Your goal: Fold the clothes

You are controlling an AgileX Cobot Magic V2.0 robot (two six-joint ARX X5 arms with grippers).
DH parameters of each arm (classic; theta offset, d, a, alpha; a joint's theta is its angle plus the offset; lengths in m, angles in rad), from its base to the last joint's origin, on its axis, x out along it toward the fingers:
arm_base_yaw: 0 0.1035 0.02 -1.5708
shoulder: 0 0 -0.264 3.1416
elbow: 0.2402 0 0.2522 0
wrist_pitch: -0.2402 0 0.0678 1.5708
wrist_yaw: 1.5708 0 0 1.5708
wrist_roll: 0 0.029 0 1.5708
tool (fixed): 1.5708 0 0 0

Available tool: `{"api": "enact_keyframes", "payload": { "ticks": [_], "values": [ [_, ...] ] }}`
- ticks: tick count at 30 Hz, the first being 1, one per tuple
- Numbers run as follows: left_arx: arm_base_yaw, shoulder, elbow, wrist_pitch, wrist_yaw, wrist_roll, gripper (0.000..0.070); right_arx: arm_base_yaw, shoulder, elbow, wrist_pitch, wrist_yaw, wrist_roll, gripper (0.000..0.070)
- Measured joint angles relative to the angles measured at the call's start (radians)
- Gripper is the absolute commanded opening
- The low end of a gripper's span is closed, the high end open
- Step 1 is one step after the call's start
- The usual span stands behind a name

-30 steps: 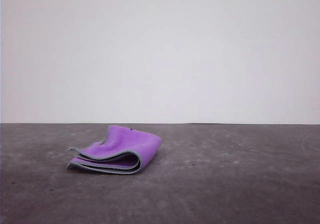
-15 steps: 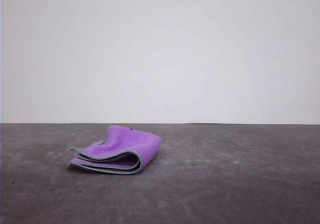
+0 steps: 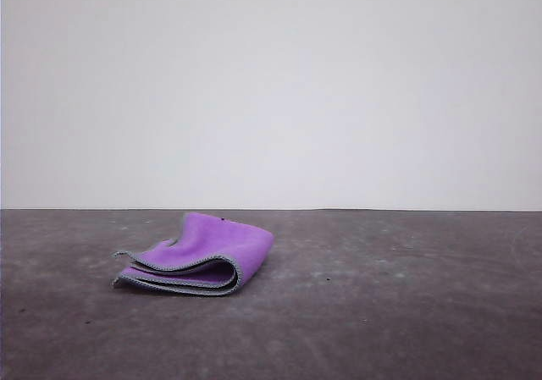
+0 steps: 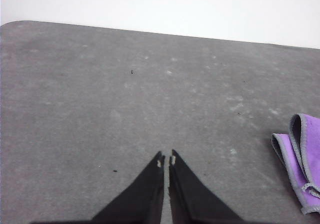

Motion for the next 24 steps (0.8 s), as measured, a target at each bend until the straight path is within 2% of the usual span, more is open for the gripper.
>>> {"api": "enact_keyframes", "payload": {
  "ticks": [24],
  "values": [
    [0.0,0.0,0.0,0.0,0.0,0.0,0.0,0.0,0.0,0.0,0.0,0.0,0.0,0.0004]
  ]
}}
